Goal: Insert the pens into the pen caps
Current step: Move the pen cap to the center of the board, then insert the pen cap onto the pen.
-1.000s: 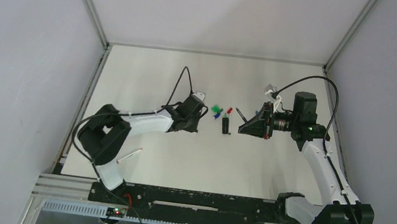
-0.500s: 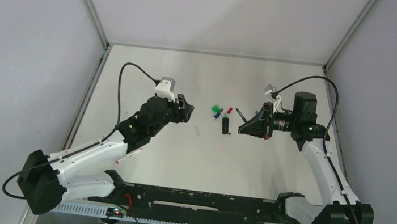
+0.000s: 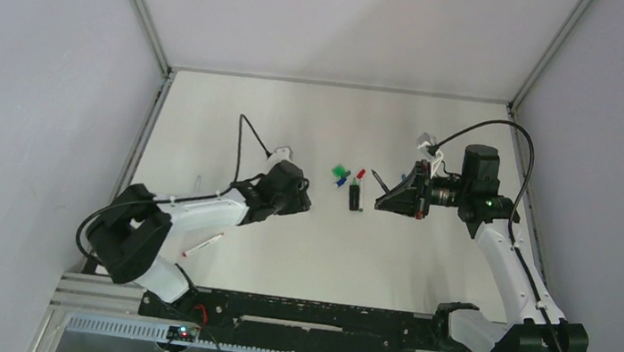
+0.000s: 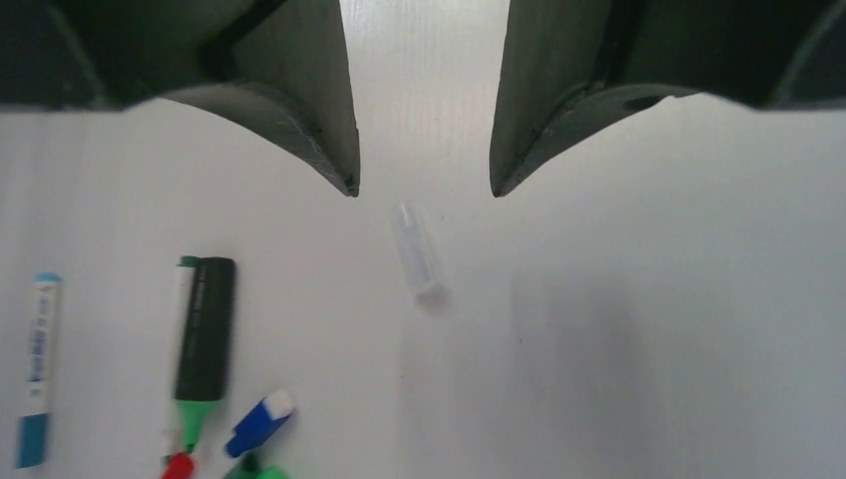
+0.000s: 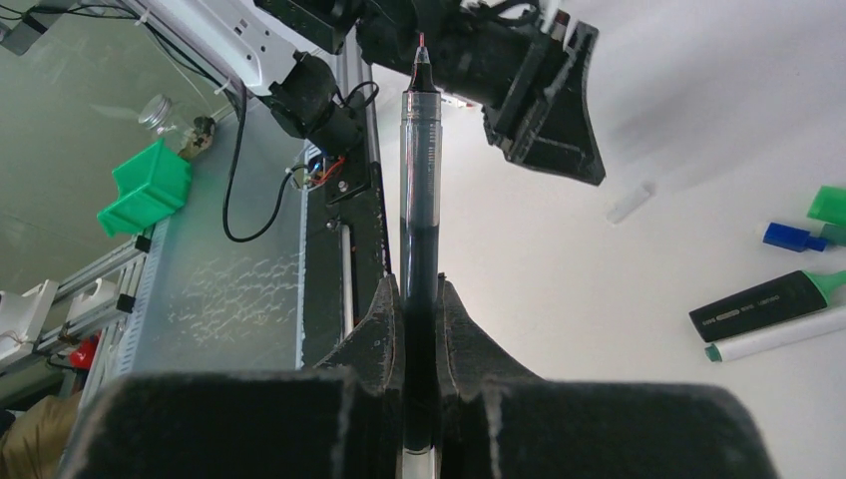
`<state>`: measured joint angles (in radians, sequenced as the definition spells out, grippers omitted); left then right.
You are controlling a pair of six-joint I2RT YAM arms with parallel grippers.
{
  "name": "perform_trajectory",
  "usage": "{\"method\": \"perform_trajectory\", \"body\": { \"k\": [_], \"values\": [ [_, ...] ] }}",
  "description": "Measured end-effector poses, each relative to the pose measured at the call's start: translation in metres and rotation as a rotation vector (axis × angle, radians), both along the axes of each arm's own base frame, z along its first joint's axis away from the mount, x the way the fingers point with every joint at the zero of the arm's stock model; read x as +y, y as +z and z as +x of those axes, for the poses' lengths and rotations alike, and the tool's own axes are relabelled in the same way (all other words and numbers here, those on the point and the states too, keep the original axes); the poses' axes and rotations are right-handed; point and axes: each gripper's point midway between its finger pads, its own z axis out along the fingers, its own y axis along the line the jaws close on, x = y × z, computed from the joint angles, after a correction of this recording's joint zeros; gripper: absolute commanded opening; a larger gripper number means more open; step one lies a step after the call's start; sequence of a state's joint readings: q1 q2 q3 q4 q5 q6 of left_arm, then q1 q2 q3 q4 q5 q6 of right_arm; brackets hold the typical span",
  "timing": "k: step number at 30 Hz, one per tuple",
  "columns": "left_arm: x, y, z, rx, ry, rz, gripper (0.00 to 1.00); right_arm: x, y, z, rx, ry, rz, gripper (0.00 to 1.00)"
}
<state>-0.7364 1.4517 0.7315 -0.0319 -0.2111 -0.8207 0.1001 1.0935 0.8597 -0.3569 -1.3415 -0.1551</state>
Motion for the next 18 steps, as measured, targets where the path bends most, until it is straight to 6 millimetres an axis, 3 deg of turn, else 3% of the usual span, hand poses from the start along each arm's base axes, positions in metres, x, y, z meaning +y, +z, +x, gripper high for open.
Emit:
{"method": "perform_trajectory", "body": {
  "k": [3, 9, 18],
  "values": [
    [-0.006, -0.011, -0.001, 0.081, 0.062, 0.072, 0.54, 0.0, 0.0, 0.0, 0.0, 0.0, 0.0, 0.0],
    [-0.021, -0.011, 0.017, 0.161, 0.176, 0.166, 0.5, 0.0, 0.0, 0.0, -0.001, 0.0, 0.001, 0.0],
    [-0.012, -0.035, 0.014, 0.262, 0.217, 0.306, 0.46, 0.0, 0.001, -0.001, -0.002, 0.002, 0.002, 0.0]
  ]
}}
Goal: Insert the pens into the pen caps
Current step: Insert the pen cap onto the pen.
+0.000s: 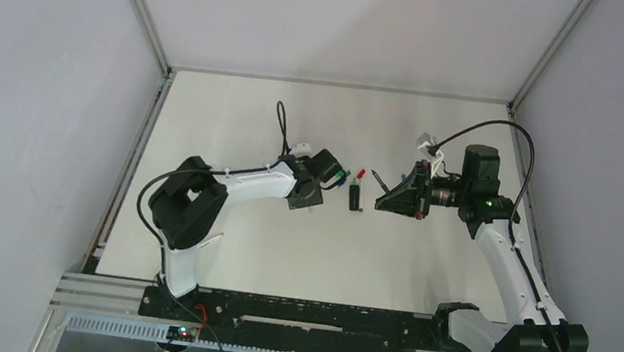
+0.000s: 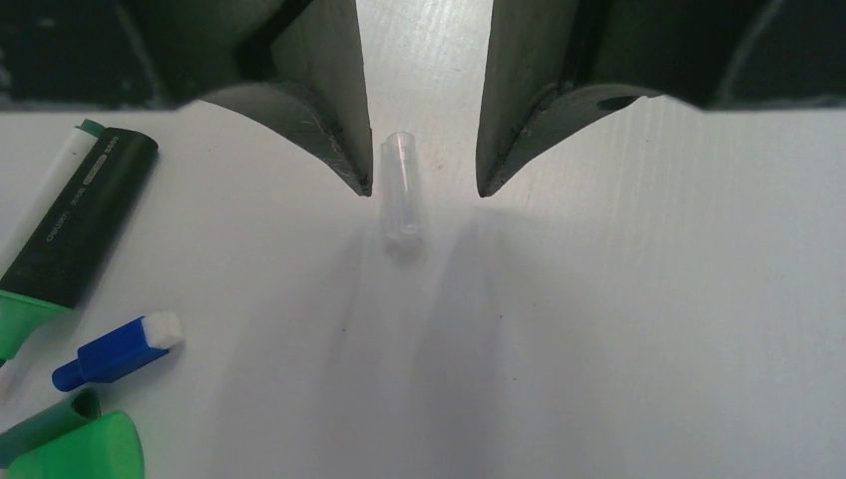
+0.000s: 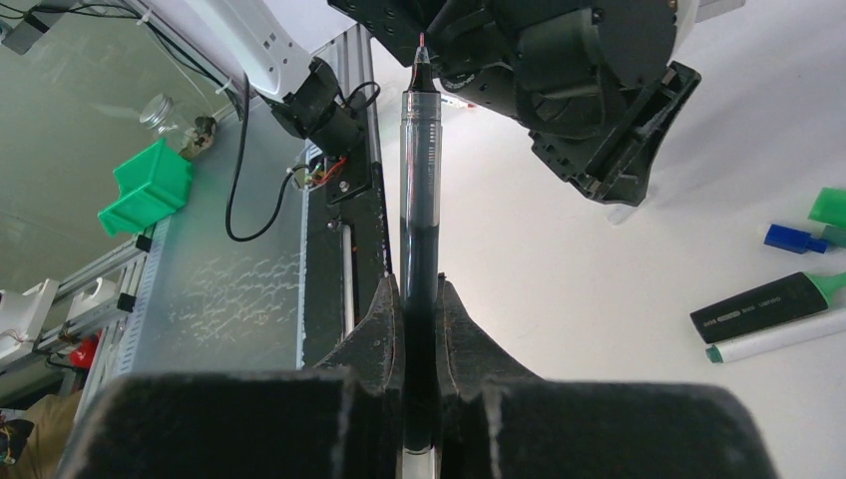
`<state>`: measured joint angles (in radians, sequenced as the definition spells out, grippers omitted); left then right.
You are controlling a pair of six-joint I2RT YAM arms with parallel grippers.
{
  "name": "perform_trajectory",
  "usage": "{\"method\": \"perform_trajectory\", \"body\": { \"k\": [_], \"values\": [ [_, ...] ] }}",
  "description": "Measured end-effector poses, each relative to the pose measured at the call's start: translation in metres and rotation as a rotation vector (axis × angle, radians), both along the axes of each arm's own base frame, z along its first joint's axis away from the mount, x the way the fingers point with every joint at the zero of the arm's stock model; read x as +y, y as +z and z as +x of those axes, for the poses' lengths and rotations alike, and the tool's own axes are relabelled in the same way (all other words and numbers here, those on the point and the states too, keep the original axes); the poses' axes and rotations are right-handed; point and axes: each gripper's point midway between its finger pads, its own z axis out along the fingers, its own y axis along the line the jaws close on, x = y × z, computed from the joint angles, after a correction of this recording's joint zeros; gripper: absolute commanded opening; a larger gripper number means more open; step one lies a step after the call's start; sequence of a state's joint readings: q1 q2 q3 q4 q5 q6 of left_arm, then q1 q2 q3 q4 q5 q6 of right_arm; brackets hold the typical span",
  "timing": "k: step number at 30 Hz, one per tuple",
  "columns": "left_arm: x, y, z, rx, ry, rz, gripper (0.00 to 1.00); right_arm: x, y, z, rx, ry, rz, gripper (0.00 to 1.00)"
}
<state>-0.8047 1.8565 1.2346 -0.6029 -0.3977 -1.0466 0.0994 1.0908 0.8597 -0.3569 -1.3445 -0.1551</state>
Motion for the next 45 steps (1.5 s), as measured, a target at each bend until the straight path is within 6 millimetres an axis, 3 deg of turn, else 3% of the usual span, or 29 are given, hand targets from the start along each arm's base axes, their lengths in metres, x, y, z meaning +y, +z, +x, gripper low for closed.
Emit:
{"method": "perform_trajectory", "body": {
  "k": [12, 28, 38, 45],
  "values": [
    [-0.009, -0.012, 0.007, 0.03, -0.004, 0.019, 0.35, 0.0, 0.0, 0.0, 0.0, 0.0, 0.0, 0.0],
    [-0.009, -0.015, 0.008, 0.063, -0.028, 0.066, 0.32, 0.0, 0.0, 0.0, -0.001, 0.0, 0.0, 0.0],
    [-0.008, -0.016, 0.009, 0.074, -0.071, 0.086, 0.12, 0.0, 0.001, -0.001, -0.003, 0.001, 0.001, 0.0],
    [-0.008, -0.015, 0.006, 0.046, -0.166, 0.067, 0.17, 0.0, 0.001, -0.001, -0.004, 0.002, 0.003, 0.0]
  ]
}}
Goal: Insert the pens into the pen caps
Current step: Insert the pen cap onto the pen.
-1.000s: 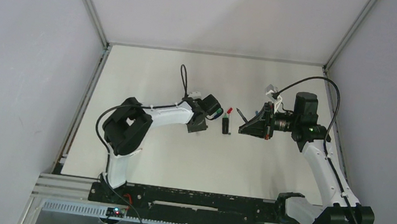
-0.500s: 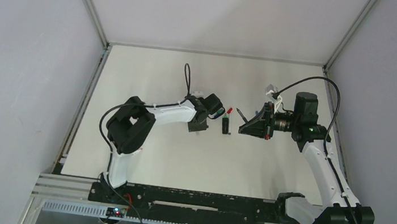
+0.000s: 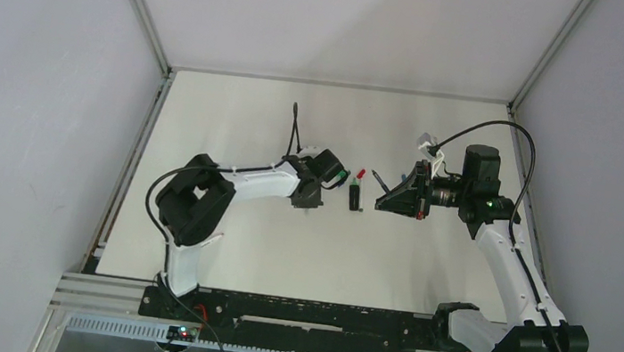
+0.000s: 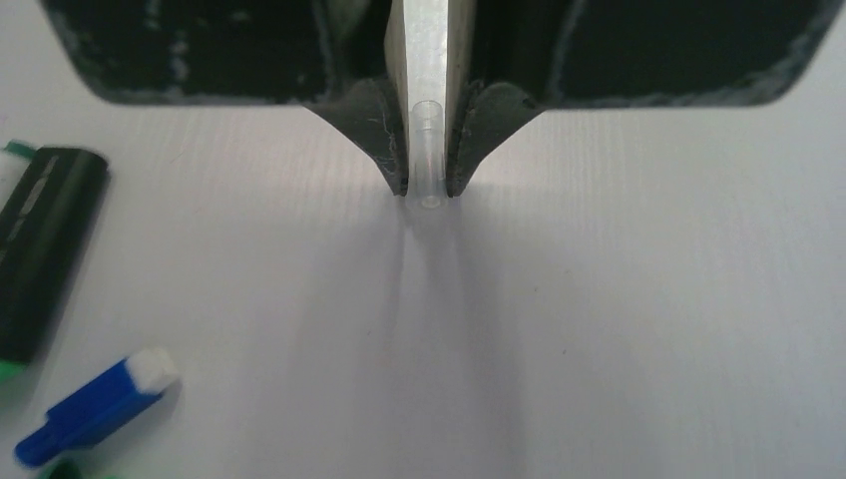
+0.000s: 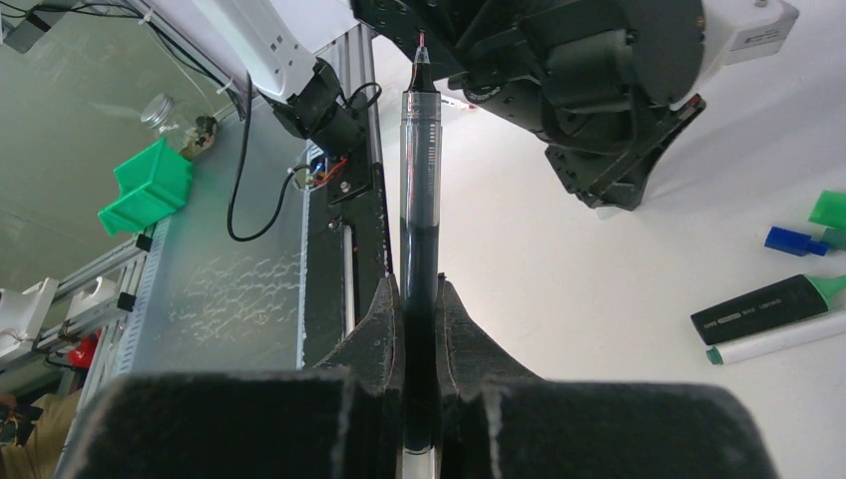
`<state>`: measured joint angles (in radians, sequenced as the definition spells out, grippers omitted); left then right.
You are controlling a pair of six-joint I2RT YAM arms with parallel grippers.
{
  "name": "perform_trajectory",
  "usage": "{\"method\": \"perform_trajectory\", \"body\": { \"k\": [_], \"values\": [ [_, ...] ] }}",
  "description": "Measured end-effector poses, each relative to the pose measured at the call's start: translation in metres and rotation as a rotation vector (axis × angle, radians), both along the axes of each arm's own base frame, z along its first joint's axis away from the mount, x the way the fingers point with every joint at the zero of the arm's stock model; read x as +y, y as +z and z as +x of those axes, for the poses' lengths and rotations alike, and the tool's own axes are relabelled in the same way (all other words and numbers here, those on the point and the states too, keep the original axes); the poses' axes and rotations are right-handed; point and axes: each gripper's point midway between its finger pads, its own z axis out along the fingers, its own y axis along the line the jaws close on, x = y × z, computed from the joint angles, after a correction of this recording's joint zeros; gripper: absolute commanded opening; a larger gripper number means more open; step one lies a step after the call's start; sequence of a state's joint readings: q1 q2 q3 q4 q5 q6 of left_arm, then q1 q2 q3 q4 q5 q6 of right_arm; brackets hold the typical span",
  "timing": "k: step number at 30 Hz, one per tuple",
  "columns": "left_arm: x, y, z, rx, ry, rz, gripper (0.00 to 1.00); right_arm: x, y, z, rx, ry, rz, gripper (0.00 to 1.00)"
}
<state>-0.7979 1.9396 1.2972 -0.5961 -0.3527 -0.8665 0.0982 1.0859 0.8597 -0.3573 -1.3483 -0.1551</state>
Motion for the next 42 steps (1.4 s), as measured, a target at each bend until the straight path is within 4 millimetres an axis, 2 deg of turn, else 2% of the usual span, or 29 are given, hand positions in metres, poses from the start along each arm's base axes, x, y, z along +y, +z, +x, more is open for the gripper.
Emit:
{"method": "perform_trajectory", "body": {
  "k": [5, 12, 19, 27, 35, 42],
  "values": [
    [0.012, 0.0, -0.012, -0.001, -0.083, 0.022, 0.24, 0.0, 0.0, 0.0, 0.0, 0.0, 0.0, 0.0],
    [0.02, 0.0, -0.017, 0.003, -0.16, 0.054, 0.31, 0.0, 0.0, 0.0, 0.0, 0.0, 0.0, 0.0],
    [0.021, -0.001, -0.021, 0.016, -0.202, 0.037, 0.25, 0.0, 0.0, 0.0, 0.0, -0.001, 0.0, 0.0],
    [0.02, -0.001, -0.017, 0.03, -0.197, -0.033, 0.3, 0.0, 0.0, 0.0, 0.0, -0.001, 0.0, 0.0],
    [0.021, 0.001, -0.016, 0.044, -0.186, -0.156, 0.3, 0.0, 0.0, 0.0, 0.0, -0.001, 0.0, 0.0],
    [0.021, 0.0, -0.015, 0.05, -0.179, -0.17, 0.19, 0.0, 0.001, 0.0, -0.002, -0.002, 0.0, 0.0]
  ]
}}
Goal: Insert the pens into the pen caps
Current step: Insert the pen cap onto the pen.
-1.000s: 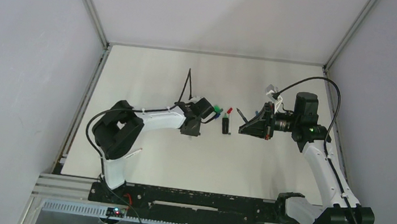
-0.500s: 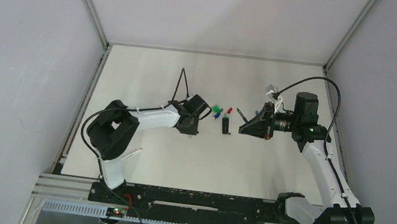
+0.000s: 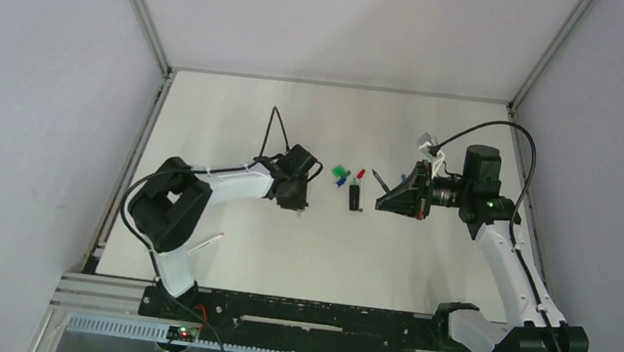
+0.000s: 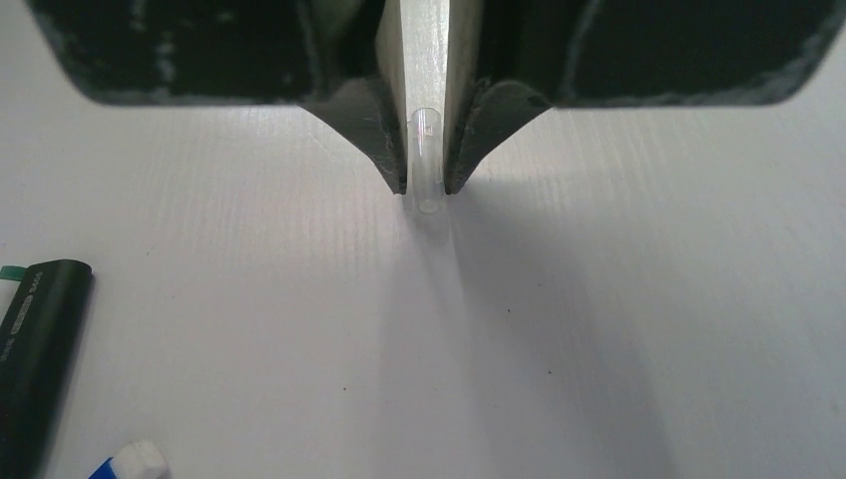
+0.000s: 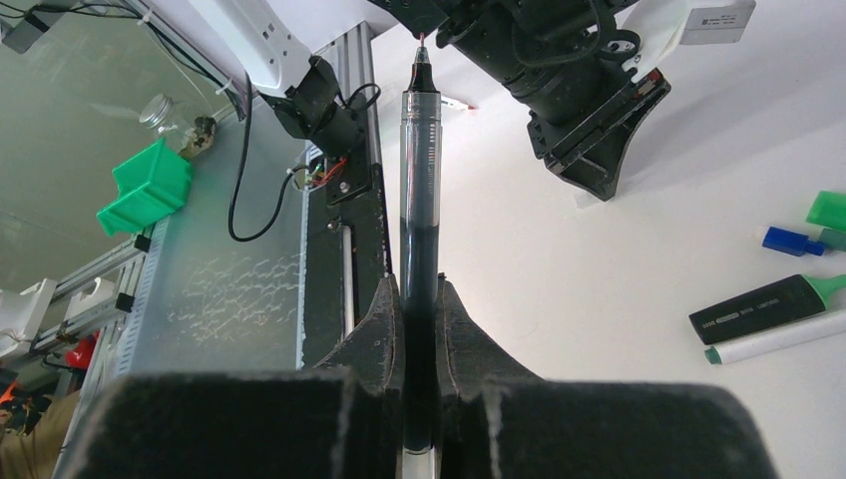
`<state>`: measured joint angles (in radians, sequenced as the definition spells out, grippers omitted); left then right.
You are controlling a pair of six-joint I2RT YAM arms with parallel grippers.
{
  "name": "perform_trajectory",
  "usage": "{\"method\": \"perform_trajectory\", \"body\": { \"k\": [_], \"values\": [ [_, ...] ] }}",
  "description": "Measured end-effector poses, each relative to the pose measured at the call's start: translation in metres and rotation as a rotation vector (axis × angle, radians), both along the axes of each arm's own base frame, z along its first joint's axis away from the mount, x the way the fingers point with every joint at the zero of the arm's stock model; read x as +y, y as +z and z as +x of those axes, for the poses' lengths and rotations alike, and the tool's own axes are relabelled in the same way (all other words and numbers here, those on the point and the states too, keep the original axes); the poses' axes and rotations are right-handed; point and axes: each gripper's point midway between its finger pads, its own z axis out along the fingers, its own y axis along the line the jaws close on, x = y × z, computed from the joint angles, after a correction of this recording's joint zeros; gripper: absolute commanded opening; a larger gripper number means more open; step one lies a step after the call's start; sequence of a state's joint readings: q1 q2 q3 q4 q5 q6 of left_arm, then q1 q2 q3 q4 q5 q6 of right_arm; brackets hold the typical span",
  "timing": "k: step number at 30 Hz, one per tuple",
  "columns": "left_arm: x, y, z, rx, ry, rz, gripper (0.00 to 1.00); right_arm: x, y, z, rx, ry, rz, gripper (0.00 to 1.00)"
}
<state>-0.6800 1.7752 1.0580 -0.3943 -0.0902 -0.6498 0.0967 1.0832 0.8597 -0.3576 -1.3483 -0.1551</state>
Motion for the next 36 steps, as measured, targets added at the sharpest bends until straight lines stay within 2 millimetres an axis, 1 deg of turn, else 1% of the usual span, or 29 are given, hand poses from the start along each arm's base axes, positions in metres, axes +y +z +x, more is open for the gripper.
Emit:
{"method": "perform_trajectory", "body": {
  "k": [3, 8, 12, 13, 15, 19, 22, 25, 29, 32, 36],
  "values": [
    [0.0, 0.0, 0.0, 0.0, 0.005, 0.0, 0.17, -0.001, 0.0, 0.0, -0.001, -0.003, 0.0, 0.0],
    [0.001, 0.0, 0.001, -0.002, 0.008, 0.009, 0.19, -0.001, 0.0, 0.001, -0.001, -0.004, 0.0, 0.0],
    [0.001, -0.001, 0.001, -0.005, 0.006, 0.049, 0.19, -0.001, 0.0, 0.0, -0.001, -0.004, 0.0, 0.0],
    [0.001, -0.001, 0.001, -0.007, 0.004, 0.065, 0.18, -0.001, 0.0, 0.0, -0.001, -0.004, 0.0, 0.0],
    [0.001, -0.001, 0.002, -0.01, 0.0, 0.098, 0.12, -0.001, 0.0, 0.0, -0.001, -0.004, 0.0, 0.0],
    [0.002, 0.001, 0.002, -0.028, -0.007, 0.155, 0.05, -0.001, 0.0, 0.0, -0.001, -0.004, 0.0, 0.0],
    [0.009, 0.002, -0.002, -0.04, -0.008, 0.216, 0.02, -0.001, 0.0, 0.0, -0.001, -0.004, 0.0, 0.0],
    [0.019, 0.004, -0.007, -0.049, -0.017, 0.3, 0.02, -0.001, 0.0, 0.0, -0.001, -0.004, 0.001, 0.0],
    [0.026, 0.012, -0.013, -0.07, -0.038, 0.394, 0.02, -0.001, 0.0, 0.0, -0.001, -0.004, 0.0, 0.0],
    [0.024, 0.02, -0.012, -0.099, -0.051, 0.441, 0.03, -0.001, 0.0, 0.0, -0.001, -0.004, 0.0, 0.0],
    [0.021, 0.019, -0.013, -0.107, -0.064, 0.472, 0.04, -0.001, 0.0, 0.0, -0.001, -0.004, 0.001, 0.0]
  ]
}}
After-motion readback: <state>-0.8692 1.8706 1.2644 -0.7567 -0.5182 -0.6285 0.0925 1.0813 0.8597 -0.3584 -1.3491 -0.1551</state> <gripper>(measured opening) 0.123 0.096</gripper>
